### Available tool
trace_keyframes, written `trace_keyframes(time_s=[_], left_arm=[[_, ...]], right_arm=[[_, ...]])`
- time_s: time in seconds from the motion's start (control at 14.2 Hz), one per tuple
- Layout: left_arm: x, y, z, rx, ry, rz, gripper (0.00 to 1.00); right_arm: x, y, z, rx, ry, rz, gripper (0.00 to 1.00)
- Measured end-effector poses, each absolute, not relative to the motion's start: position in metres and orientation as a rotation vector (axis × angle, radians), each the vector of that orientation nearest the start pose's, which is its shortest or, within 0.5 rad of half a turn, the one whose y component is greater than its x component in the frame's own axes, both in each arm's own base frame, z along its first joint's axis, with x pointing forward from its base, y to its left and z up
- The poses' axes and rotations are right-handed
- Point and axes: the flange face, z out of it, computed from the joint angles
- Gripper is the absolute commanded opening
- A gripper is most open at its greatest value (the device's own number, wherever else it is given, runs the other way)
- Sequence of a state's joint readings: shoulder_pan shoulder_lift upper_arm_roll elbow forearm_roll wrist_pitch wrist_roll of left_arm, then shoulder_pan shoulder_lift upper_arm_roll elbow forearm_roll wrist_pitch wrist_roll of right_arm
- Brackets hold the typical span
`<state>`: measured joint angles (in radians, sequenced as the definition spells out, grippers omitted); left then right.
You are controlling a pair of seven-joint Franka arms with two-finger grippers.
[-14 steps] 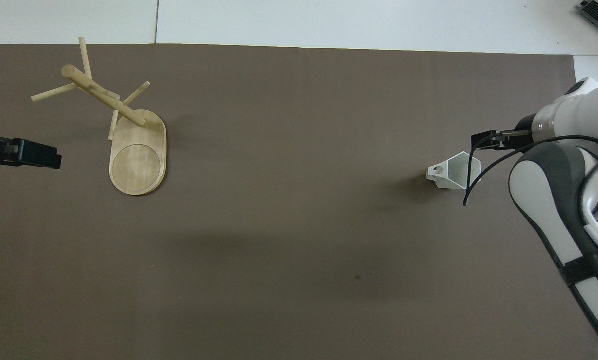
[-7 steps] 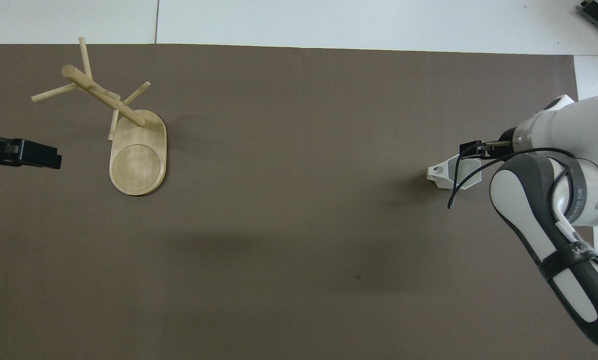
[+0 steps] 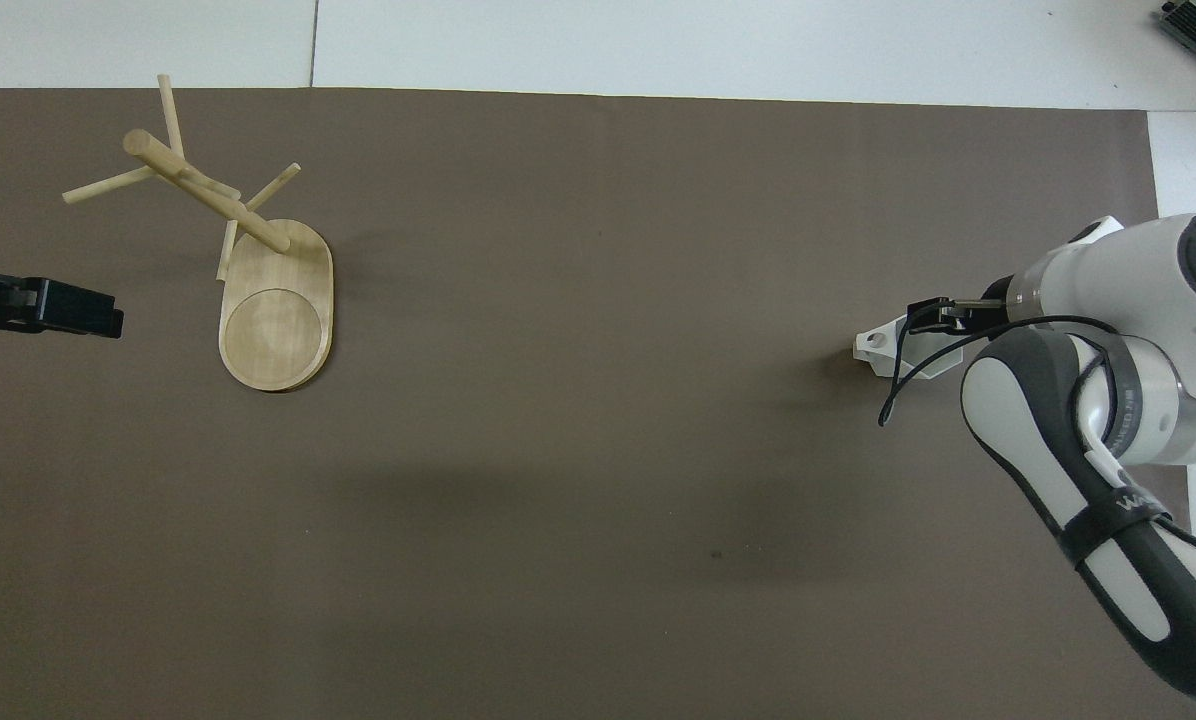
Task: Hang cup on rack
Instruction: 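Reach the right gripper to the white cup's handle, then close the right gripper on the white cup's handle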
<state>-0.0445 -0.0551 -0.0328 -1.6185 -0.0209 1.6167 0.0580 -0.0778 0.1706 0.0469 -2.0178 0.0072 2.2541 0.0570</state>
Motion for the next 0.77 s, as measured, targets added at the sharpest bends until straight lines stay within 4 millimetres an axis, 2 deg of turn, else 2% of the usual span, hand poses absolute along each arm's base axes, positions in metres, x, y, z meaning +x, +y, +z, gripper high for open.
trace_keyframes(time_s=[0.21,0.7,0.77], left_arm=[[0.5401,-0.0445,0.6362,-3.153,0.213,-0.084,1.00],[0.5401,-0.0445,0.6362,-3.153,0.213,-0.084,1.00],[0.5401,-0.0445,0.6362,-3.153,0.213,-0.084,1.00]], right_arm=[[0.5893,-0.0206,0.3728,-3.122,0.154,-0.097,0.92],[0.5924,-0.0241,0.3752,-3.118,0.176,-0.155,0.88],[0.5924,-0.0241,0.3751,-3.118,0.176,-0.155,0.84]])
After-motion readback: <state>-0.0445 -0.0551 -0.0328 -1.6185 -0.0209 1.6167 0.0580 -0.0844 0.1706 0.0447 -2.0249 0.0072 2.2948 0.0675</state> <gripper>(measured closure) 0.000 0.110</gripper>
